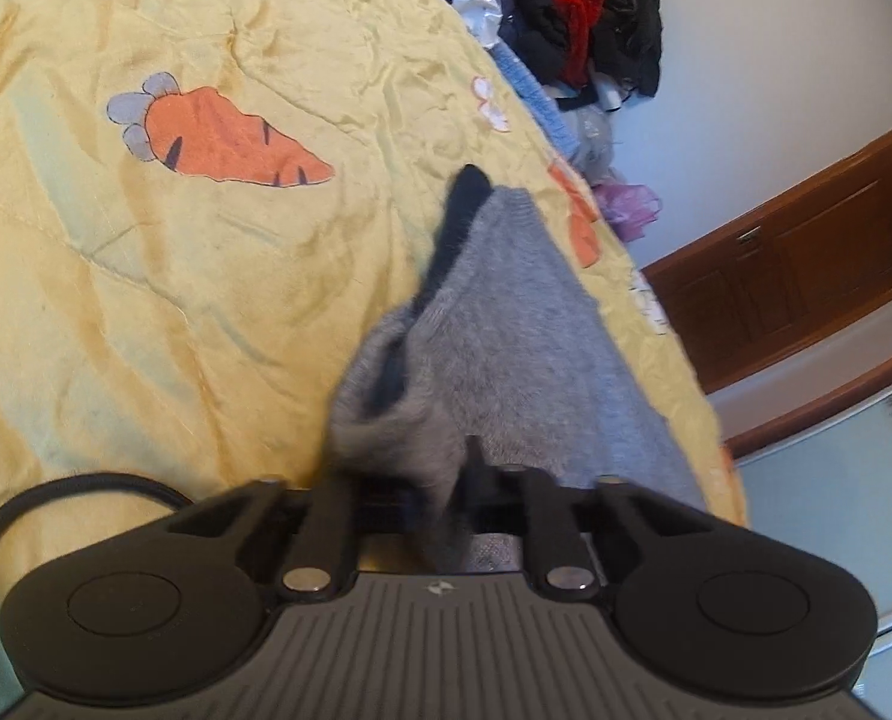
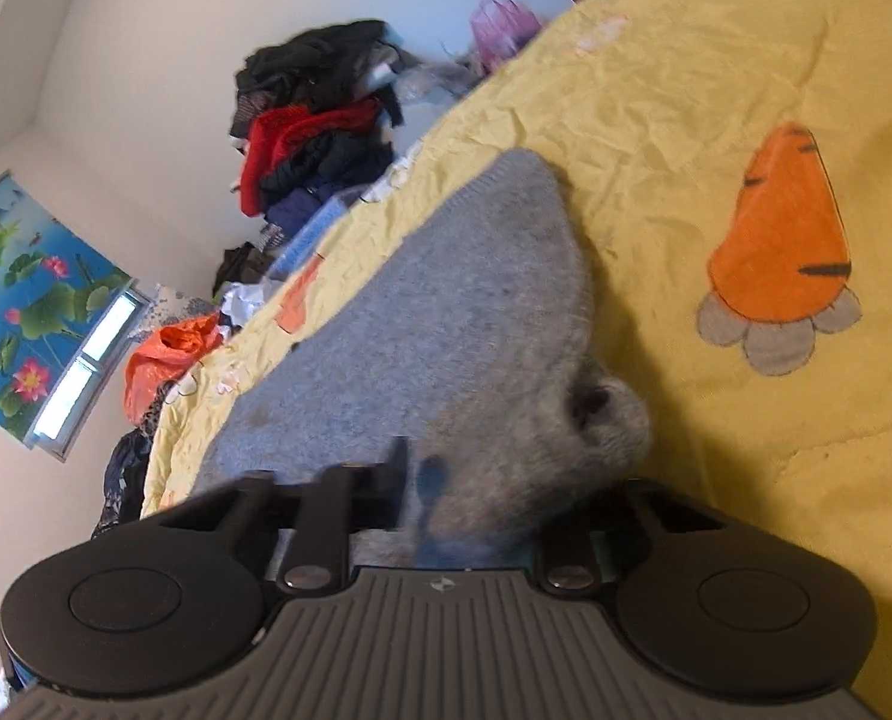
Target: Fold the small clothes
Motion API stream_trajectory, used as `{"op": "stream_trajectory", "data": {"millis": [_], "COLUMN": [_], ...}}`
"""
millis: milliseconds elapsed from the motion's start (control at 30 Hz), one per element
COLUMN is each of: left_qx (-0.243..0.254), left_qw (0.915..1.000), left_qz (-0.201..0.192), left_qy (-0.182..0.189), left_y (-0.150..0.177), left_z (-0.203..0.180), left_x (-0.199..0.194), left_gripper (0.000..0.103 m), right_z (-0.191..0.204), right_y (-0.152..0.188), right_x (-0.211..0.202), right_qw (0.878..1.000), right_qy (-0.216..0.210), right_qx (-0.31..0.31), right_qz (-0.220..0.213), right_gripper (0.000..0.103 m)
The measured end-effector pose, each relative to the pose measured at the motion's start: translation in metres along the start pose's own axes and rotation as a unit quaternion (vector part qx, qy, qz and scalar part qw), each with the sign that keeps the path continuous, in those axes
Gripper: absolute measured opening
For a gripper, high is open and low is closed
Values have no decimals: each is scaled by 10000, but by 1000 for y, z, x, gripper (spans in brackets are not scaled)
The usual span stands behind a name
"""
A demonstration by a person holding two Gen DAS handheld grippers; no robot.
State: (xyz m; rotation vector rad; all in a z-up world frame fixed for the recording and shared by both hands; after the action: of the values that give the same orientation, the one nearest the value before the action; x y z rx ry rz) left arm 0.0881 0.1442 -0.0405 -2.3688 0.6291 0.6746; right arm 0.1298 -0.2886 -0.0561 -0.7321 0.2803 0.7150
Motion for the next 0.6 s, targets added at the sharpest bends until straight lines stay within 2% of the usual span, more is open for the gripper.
{"op": "stream_trajectory", "data": {"millis": [133,267,400,533,600], "left_qx": [513,1028,1201,1577,1747], "left_qw": [9981,9939,9919,9873,9839], "left_qz": [-138,-388,-268,-7,-103], "left_qy": [-312,99,308,-217,-367], "left_y": [0,2,20,49,53], "left_z": [-15,-35,-30,4,17], "left_x": [-4,-47,-84,-85,-90], "left_gripper": [5,5,5,6,7], "right_z": [11,23,20,2,-8], "right_y": [0,-8,-1,22,29], "right_x": [-4,-31,-64,-77,-78], "right_qw": [9993,9987,9977,9975,9979], "right_qy": [48,-331,-658,-520,-133], "right_qx": [-331,-316,-183,-103,-194], "right_qz": [-140,-202,39,458,607], "right_gripper": [10,10,10,11,31]}}
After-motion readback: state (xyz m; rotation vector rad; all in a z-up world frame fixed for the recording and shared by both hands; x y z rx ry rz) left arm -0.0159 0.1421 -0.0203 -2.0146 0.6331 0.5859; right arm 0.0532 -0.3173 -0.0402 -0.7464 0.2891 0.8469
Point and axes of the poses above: each gripper's, at about its wrist camera, not at the fingertips, and x roughly the way its jaws point, z to its left, y to its underside, the point moved 4 cm from there along x, roughly the way its jaws point
